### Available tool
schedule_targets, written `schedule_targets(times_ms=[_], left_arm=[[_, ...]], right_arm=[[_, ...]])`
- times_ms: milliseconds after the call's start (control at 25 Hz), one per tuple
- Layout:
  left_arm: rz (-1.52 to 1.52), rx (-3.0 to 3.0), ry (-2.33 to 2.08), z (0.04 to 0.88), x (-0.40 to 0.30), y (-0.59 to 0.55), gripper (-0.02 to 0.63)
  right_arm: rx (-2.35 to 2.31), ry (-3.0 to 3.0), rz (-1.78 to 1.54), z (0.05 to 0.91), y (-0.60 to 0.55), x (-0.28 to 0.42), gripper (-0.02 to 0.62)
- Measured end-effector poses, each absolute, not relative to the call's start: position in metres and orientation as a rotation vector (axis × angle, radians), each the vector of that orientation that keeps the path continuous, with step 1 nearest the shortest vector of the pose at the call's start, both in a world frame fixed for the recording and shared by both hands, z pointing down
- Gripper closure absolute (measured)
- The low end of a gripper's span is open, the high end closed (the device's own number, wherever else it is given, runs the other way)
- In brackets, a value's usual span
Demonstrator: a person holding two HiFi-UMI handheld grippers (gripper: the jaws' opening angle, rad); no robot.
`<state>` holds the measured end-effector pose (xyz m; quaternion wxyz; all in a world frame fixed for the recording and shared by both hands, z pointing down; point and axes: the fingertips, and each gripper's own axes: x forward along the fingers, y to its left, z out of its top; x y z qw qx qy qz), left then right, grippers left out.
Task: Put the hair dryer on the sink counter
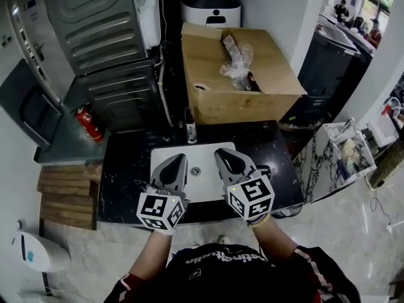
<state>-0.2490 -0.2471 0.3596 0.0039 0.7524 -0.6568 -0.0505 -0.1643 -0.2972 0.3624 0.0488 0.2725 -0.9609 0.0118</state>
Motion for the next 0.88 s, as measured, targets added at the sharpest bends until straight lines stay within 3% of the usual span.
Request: schedule_targets(times_ms=[880], left_arm=[[-0.194, 2.355, -2.036, 0.3592, -0.2544, -0.2431, 0.592]], right_arm=[[0.821, -2.908, 0.060, 0.3633, -0.2959, -0.1654, 0.546]])
